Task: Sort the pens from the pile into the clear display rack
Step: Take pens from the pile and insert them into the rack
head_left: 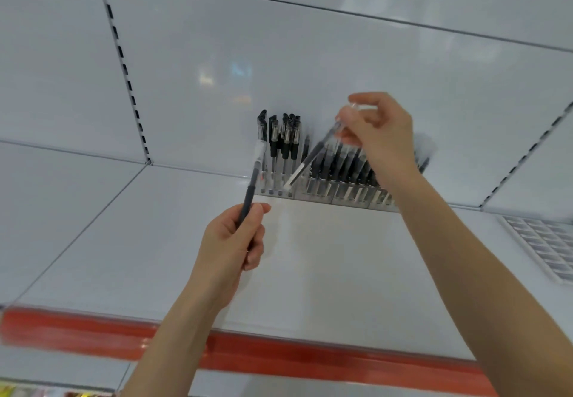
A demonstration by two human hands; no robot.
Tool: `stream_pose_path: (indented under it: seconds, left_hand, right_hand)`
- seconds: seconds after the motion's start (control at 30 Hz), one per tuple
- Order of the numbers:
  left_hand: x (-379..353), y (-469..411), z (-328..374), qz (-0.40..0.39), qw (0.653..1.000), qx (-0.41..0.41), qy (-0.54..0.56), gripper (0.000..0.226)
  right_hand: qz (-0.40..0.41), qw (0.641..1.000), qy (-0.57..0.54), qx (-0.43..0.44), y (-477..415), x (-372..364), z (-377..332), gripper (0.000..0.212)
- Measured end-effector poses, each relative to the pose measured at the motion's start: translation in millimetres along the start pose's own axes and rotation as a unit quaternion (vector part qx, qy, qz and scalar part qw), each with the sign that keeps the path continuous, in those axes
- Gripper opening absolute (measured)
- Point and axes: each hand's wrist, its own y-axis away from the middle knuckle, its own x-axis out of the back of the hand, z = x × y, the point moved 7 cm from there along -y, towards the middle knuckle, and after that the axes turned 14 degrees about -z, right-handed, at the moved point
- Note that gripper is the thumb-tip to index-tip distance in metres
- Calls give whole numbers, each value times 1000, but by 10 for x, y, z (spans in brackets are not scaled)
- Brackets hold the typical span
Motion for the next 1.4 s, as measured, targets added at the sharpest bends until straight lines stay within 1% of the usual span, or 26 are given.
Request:
stream_pose_path:
  seconds: [0.07, 0.13, 0.23, 0.33, 0.47, 0.77, 0.93, 1.07, 1.17, 1.33, 1.4]
  left_hand:
    - [43, 11, 7, 18, 1000, -2, -22, 23]
    - [66, 19, 11, 31, 999, -1, -35, 30]
    - [81, 22, -1, 33, 999, 3, -14, 34]
    - [96, 29, -5, 31, 999, 13, 0, 33]
    - [118, 52, -2, 35, 999, 15, 4, 30]
    - [96, 65, 33, 28, 999, 10, -16, 25]
    - [97, 50, 33, 29, 999, 10, -16, 24]
    - [92, 41, 40, 25, 999, 7, -19, 24]
    - [89, 29, 42, 23, 999, 7, -22, 24]
    - [81, 13, 52, 22, 1000, 1, -20, 23]
    - [70, 5, 59, 20, 1000, 0, -21, 23]
  right_hand:
    - [40, 997, 59, 40, -108, 101, -99, 14]
    - [50, 991, 109, 56, -233, 102, -113, 14]
    - [20, 984, 169, 56, -384, -22, -28, 14]
    - [-13, 978, 203, 55, -461, -134, 85, 16]
    - [-18, 972, 226, 59, -512, -157, 106, 20]
    - [-11, 966, 249, 70, -544, -184, 111, 20]
    - [-60, 958, 275, 59, -565, -253, 137, 18]
    - [-92, 938, 331, 49, -596, -322, 188, 20]
    - [-96, 933, 344, 44, -622, -341, 224, 18]
    - [-85, 919, 379, 61, -630, -346, 219, 18]
    - [-94, 918, 381, 61, -633, -356, 207, 19]
